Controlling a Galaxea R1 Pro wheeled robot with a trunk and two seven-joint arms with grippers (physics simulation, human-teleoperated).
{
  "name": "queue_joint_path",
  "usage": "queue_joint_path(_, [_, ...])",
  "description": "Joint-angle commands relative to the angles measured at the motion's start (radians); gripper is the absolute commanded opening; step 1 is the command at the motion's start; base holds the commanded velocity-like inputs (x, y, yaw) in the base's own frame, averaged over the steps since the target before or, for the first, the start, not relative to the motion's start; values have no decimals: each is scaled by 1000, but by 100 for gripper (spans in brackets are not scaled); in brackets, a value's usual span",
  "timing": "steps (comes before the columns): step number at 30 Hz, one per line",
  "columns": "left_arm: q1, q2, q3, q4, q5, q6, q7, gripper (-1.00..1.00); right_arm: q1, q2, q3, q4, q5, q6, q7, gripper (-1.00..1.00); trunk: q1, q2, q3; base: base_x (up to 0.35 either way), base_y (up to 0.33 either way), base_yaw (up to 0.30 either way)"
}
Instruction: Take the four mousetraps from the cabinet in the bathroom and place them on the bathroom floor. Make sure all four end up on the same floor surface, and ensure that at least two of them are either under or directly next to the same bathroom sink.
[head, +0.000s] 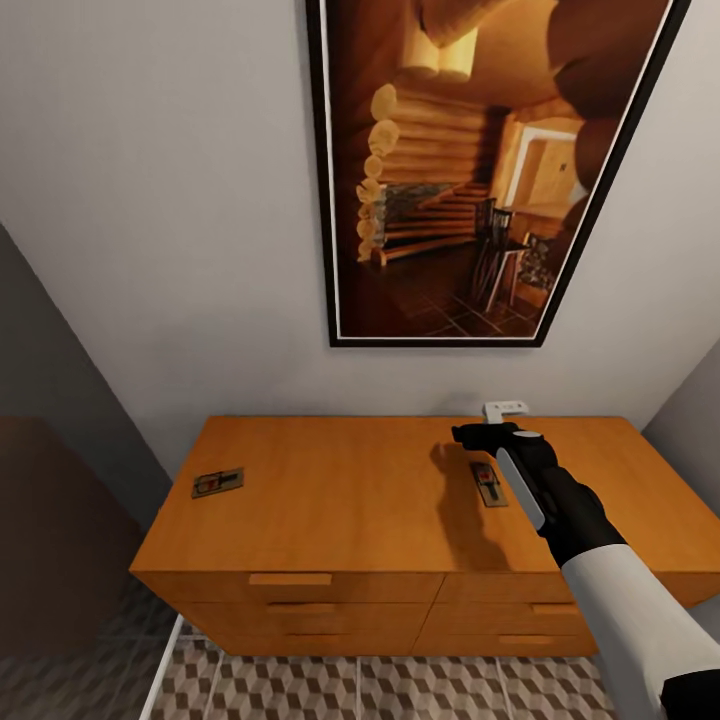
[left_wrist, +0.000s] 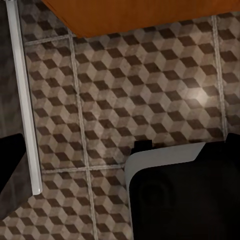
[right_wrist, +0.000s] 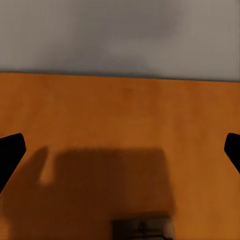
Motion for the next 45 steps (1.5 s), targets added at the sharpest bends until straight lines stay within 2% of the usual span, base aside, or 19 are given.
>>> queue_joint_path(1, [-2, -1, -9, 5, 6, -7, 3, 100, -1, -1, 4, -1, -10, 3, -8, 100, 1, -2, -2, 12, 0, 0])
queue_joint_path(11, [-2, -1, -9, 6, 7, -7, 2, 100, -1, -1, 4, 1, -10, 3, -2, 100, 1, -2, -2, -33, 0, 0])
queue_joint_path(31, [-2, -1, -9, 6, 7, -7, 2, 100, -1, -1, 4, 1, -10, 3, -2, 100, 1, -2, -2, -283, 0, 0])
queue_joint_path(45, [-2, -1, -9, 5, 7, -7, 2, 100, -1, -1, 4, 1, -9, 3, -2, 100, 1, -2, -2, -38, 0, 0])
